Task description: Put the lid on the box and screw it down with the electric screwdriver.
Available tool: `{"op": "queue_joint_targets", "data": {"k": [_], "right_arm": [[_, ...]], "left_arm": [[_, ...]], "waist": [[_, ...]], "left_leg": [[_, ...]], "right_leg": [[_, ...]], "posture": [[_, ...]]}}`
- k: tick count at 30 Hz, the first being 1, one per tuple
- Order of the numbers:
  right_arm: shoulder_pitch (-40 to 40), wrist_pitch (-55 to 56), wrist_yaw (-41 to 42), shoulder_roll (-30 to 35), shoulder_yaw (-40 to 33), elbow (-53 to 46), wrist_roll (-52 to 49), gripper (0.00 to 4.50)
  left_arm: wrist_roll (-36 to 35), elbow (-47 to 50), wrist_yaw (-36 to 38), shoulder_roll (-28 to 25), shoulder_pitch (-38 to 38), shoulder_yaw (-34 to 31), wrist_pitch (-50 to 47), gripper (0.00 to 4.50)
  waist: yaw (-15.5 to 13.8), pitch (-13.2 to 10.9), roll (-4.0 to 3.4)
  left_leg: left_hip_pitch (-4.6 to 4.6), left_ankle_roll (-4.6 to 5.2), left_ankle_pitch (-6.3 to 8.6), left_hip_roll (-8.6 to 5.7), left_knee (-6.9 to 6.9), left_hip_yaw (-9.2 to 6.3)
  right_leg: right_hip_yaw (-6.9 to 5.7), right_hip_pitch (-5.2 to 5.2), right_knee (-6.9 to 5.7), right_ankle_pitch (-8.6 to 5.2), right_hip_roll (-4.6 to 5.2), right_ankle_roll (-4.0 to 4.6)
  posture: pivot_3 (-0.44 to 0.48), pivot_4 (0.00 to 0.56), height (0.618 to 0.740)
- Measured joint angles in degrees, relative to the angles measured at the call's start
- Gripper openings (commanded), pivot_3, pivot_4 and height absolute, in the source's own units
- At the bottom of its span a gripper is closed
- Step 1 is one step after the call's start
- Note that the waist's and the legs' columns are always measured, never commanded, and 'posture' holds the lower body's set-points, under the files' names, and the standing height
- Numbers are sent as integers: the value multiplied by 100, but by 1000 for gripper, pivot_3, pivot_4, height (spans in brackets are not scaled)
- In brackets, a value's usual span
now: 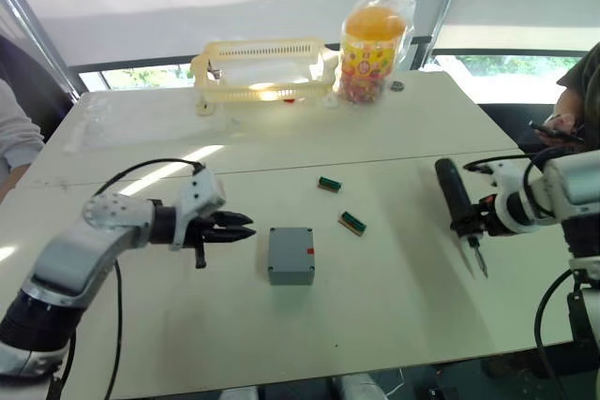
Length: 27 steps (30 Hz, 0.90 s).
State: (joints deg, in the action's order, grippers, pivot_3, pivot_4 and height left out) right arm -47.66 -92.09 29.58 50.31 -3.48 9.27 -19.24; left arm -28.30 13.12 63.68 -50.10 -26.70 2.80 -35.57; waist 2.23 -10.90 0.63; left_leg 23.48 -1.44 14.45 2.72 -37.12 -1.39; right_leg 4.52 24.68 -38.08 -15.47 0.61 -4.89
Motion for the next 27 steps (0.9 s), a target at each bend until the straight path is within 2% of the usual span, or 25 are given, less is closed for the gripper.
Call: {"op": "queue_joint_targets", "data": {"k": [2,3,5,7,9,12,18,21,27], "right_arm": [[96,-2,-413,-367,-673,-955,47,1738],[232,0,-687,-669,-1076,-1776,117,1738],[390,60,-931,-1046,-1437,-2671,184,1738],[597,647,-1112,-1744,-1806,-3473,161,1738],[793,1755,-1219,-2519,-1953,-3941,72,1738],[1061,3575,-1301,-3636,-1921,-4331,-61,1738],[1893,4756,-582,-4697,-1165,-4340,-1072,1738],[2240,5247,-305,-4757,-626,-4073,-1122,1738],[2820,5856,6,-4559,-16,-3757,-1026,1738]], "left_arm": [[-141,-170,213,121,-265,5,-11,935],[-204,-239,309,221,-428,45,-24,935],[-223,-343,375,347,-587,108,-63,935],[-214,-500,364,499,-724,193,-142,935],[-185,-514,336,609,-773,326,-165,935],[-81,-428,311,617,-727,511,-181,935],[40,-63,44,654,-458,609,-366,935],[67,225,-116,688,-282,619,-419,935],[285,447,-364,751,0,797,-374,935]], "waist": [[35,-1,-5],[36,-1,-6],[28,0,-7],[40,0,-7],[46,0,-8],[42,-1,-11],[27,0,-8],[27,0,-8],[29,0,-9]], "left_leg": [[-1,0,0,2,5,0],[-2,0,0,4,10,-6],[-1,0,0,3,12,-13],[-1,0,0,3,8,-12],[-2,0,0,3,7,-9],[-2,0,0,4,12,-11],[-3,-2,-1,3,1,-12],[-5,-3,-2,3,0,-12],[-6,-4,-3,3,0,-15]], "right_leg": [[1,3,-3,0,-3,0],[-1,4,-3,0,-6,0],[-8,4,-5,-1,-6,0],[-7,2,-6,0,-6,0],[-4,1,-6,0,-5,0],[-6,1,-5,0,-5,-1],[-9,-8,-7,0,1,0],[-9,-11,-5,0,1,0],[-12,-10,-7,0,-1,1]], "posture": [[0,150,740],[0,150,740],[0,150,740],[0,150,740],[0,150,740],[0,150,740],[0,150,740],[0,150,740],[0,150,740]]}}
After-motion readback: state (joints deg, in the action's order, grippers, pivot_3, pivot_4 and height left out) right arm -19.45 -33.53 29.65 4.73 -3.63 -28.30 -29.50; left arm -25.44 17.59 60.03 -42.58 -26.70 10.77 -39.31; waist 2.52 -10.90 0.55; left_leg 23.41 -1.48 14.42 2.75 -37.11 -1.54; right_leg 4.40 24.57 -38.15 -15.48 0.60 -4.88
